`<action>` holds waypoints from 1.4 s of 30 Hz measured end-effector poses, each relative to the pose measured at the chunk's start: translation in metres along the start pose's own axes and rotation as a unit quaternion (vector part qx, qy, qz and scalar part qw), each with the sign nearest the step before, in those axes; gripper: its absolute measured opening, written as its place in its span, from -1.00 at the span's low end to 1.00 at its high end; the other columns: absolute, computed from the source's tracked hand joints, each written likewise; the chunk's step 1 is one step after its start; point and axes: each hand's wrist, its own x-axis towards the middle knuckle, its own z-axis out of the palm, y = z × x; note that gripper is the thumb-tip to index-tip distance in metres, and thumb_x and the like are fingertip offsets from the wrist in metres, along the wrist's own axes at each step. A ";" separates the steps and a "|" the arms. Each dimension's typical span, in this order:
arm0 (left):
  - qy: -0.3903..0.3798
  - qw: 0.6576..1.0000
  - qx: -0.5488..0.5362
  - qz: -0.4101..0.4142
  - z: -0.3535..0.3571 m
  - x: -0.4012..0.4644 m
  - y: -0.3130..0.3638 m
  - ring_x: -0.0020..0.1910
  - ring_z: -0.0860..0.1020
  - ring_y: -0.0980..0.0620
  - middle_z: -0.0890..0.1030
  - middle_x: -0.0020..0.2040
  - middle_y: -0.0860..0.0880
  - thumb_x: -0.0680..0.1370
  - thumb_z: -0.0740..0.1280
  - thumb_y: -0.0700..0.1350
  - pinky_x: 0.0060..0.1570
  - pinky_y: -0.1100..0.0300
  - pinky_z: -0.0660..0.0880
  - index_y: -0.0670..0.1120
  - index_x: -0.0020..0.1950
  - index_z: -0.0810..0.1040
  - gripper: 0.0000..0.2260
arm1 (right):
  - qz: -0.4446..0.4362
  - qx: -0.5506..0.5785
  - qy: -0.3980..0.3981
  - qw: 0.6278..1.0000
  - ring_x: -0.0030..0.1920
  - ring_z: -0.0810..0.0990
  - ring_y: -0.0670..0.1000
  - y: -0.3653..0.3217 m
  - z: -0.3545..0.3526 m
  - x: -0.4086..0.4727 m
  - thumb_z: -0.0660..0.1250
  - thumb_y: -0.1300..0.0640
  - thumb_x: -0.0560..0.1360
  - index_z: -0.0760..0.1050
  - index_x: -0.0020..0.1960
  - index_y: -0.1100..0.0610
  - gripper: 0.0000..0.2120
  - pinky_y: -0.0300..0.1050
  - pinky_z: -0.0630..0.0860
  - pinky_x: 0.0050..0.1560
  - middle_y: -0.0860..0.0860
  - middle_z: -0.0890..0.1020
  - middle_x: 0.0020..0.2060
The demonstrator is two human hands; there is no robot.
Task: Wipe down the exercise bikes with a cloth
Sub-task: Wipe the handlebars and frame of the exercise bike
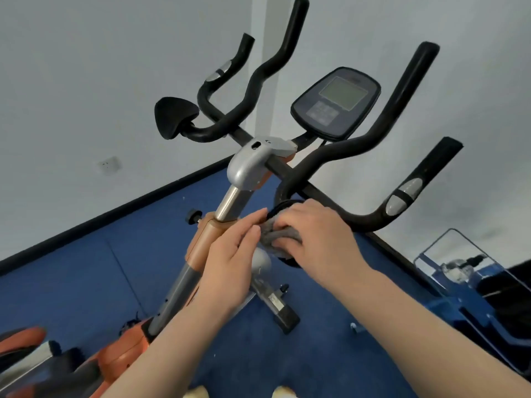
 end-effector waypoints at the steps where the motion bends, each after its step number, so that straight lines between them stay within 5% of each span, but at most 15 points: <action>1: -0.010 1.000 0.004 0.004 -0.001 0.002 -0.001 0.08 0.46 0.45 0.56 -0.02 0.43 0.61 0.16 -0.17 -0.03 0.61 0.33 -0.01 0.25 0.55 -0.72 | -0.010 -0.018 -0.023 1.000 0.01 0.46 -0.05 -0.004 0.004 -0.004 0.31 0.00 0.50 0.58 0.03 -0.03 -0.85 -0.15 0.32 -0.07 -0.14 0.61 -0.02; 4: -0.039 0.999 0.017 0.009 -0.001 0.009 -0.004 0.12 0.46 0.44 0.61 0.05 0.30 0.61 0.17 -0.14 -0.01 0.61 0.32 0.03 0.27 0.54 -0.71 | -0.054 -0.069 -0.113 0.990 0.02 0.40 -0.06 -0.002 -0.001 -0.015 0.24 -0.03 0.53 0.58 0.09 -0.07 -0.80 -0.17 0.16 -0.12 -0.16 0.57 0.02; 9: -0.052 0.998 0.026 0.011 -0.004 0.016 -0.003 0.11 0.47 0.45 0.58 0.09 0.36 0.60 0.18 -0.09 -0.02 0.65 0.29 0.08 0.26 0.54 -0.73 | -0.057 -0.102 -0.208 0.971 0.01 0.42 -0.01 0.014 -0.038 -0.007 0.23 -0.05 0.54 0.58 0.10 -0.03 -0.77 -0.06 0.39 0.02 -0.09 0.56 0.00; 14: -0.047 0.999 0.011 0.010 0.003 0.019 -0.002 0.09 0.55 0.29 0.65 0.04 0.16 0.60 0.18 -0.12 0.00 0.50 0.41 0.03 0.21 0.57 -0.75 | 0.065 -0.050 -0.017 0.996 0.02 0.45 0.02 0.013 -0.026 0.005 0.32 0.01 0.50 0.60 0.04 0.04 -0.82 -0.03 0.39 0.05 -0.06 0.60 0.01; 20: -0.017 1.000 0.024 0.010 0.010 0.026 0.005 0.00 0.54 0.33 0.63 -0.03 0.15 0.58 0.21 -0.12 -0.13 0.55 0.39 0.09 0.08 0.60 -0.79 | 0.094 0.028 -0.113 0.989 0.00 0.47 -0.10 0.029 -0.040 -0.018 0.38 -0.04 0.45 0.62 0.02 -0.08 -0.84 -0.04 0.47 0.05 -0.17 0.61 -0.04; 25: -0.010 0.999 0.049 0.004 0.011 0.025 0.005 -0.05 0.55 0.28 0.61 -0.05 0.11 0.55 0.27 -0.16 -0.14 0.53 0.40 0.20 0.00 0.57 -0.76 | 0.055 0.079 0.001 0.995 -0.01 0.44 -0.06 0.024 -0.035 0.019 0.42 0.06 0.43 0.61 -0.06 -0.01 -0.91 -0.11 0.42 -0.01 -0.14 0.55 -0.11; 29: -0.002 0.999 0.048 -0.009 0.012 0.025 0.008 -0.07 0.54 0.29 0.61 -0.07 0.08 0.55 0.28 -0.19 -0.16 0.55 0.39 0.19 -0.03 0.56 -0.75 | 0.061 0.081 -0.047 0.994 -0.02 0.44 -0.02 0.029 -0.019 0.013 0.41 0.09 0.43 0.51 -0.09 0.01 -0.90 0.02 0.46 0.01 -0.11 0.52 -0.08; 32: 0.005 0.998 0.057 -0.014 0.013 0.022 0.010 -0.08 0.54 0.31 0.61 -0.09 0.13 0.54 0.29 -0.15 -0.18 0.57 0.36 0.23 -0.06 0.56 -0.77 | 0.118 0.102 -0.109 0.982 -0.13 0.51 -0.17 0.048 -0.042 0.001 0.45 0.03 0.38 0.50 -0.22 -0.12 -0.87 -0.14 0.43 -0.09 -0.15 0.56 -0.21; 36: 0.011 0.998 0.062 -0.009 0.020 0.023 0.010 -0.06 0.53 0.33 0.61 -0.06 0.13 0.54 0.28 -0.10 -0.17 0.57 0.37 0.21 0.01 0.57 -0.80 | 0.173 0.126 -0.002 0.977 -0.16 0.54 -0.16 0.041 -0.040 0.013 0.47 0.01 0.34 0.58 -0.20 -0.04 -0.92 -0.17 0.44 -0.12 -0.12 0.60 -0.22; 42: 0.019 1.000 0.016 -0.003 0.029 0.025 0.003 0.07 0.57 0.15 0.60 0.04 0.11 0.52 0.21 0.02 0.08 0.00 0.54 0.15 0.12 0.54 -0.78 | 0.225 0.154 0.070 0.960 -0.10 0.54 -0.13 0.016 -0.013 -0.028 0.47 0.08 0.36 0.59 -0.20 -0.02 -0.93 -0.16 0.48 -0.04 -0.14 0.57 -0.16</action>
